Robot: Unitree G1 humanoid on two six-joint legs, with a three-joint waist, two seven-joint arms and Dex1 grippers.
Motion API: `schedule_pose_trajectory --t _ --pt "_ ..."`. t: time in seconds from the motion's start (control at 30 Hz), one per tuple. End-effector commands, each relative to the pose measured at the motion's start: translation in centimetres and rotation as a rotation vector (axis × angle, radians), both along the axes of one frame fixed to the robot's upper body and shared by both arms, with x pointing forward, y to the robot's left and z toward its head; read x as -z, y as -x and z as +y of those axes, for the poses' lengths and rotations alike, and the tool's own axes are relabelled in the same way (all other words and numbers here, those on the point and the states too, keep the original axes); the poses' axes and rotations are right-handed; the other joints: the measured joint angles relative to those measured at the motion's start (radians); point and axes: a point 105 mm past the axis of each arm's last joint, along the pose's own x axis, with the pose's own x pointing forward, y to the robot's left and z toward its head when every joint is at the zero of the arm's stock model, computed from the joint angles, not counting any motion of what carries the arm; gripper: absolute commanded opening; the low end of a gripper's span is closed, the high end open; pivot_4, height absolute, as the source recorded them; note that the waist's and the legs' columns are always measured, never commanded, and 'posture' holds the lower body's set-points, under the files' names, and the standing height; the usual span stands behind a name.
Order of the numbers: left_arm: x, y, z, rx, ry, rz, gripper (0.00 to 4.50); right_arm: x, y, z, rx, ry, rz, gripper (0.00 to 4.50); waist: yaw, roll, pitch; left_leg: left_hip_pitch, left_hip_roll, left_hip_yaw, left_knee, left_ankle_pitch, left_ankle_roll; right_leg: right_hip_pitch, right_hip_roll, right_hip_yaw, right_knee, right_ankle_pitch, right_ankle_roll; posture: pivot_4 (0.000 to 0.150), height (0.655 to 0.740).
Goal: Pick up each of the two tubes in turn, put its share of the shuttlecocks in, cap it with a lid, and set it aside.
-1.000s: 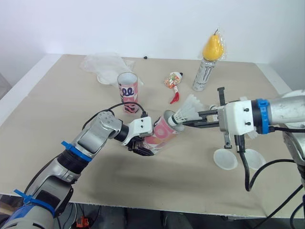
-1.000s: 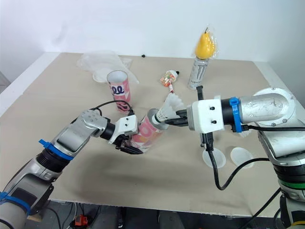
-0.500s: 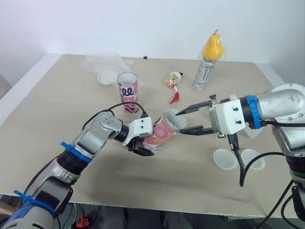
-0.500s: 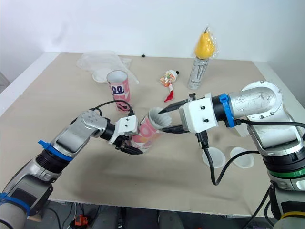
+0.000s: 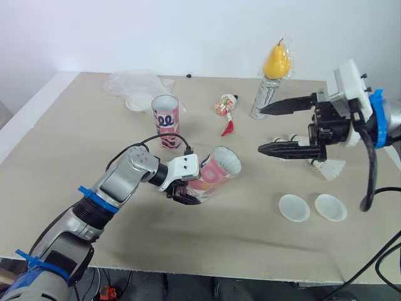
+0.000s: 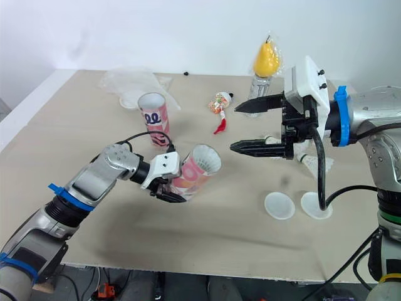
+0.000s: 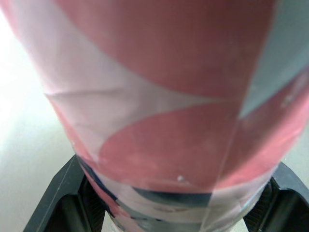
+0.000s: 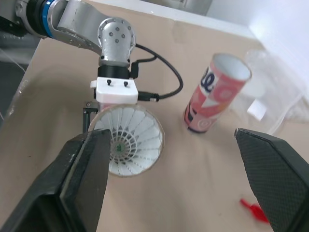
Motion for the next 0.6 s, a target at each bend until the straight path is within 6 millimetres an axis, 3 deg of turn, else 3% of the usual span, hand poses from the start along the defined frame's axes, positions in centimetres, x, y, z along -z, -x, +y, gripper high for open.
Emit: schedule_pose_trajectory --t 0.03,0.23,0.33,0.6 --pt "-0.4 -0.1 -0.1 0.028 -0.029 -0.02 3.04 -0.4 0.5 1.0 -0.081 0.069 -0.065 2.81 0.0 0.0 0.0 0.0 0.0 0.0 0.0 0.0 0.0 0.0 0.0 0.0 0.0 0.0 0.0 0.15 0.74" --pt "-0.6 -0.2 -0.2 0.047 -0.037 -0.021 3.04 1.5 0.3 3.5 -0.237 0.223 -0.091 0.12 -0.001 0.0 0.0 0.0 0.0 0.001 0.0 0.0 0.0 -0.001 0.0 0.0 0.0 0.001 0.002 0.15 0.74" --pt "-0.6 -0.3 -0.3 0.051 -0.034 -0.021 3.04 3.6 -0.5 4.2 -0.279 0.326 -0.102 0.12 -0.001 0.0 0.0 -0.001 0.0 0.0 0.0 0.0 0.0 -0.001 0.0 0.0 0.0 0.001 0.004 0.15 0.74" --pt "-0.6 -0.3 -0.8 0.061 -0.021 -0.019 3.04 5.8 -2.2 5.9 -0.386 0.499 -0.163 0.12 0.0 0.0 0.0 -0.002 0.0 0.0 0.0 0.0 0.0 -0.002 0.001 0.0 0.001 0.002 0.004 0.15 0.74"
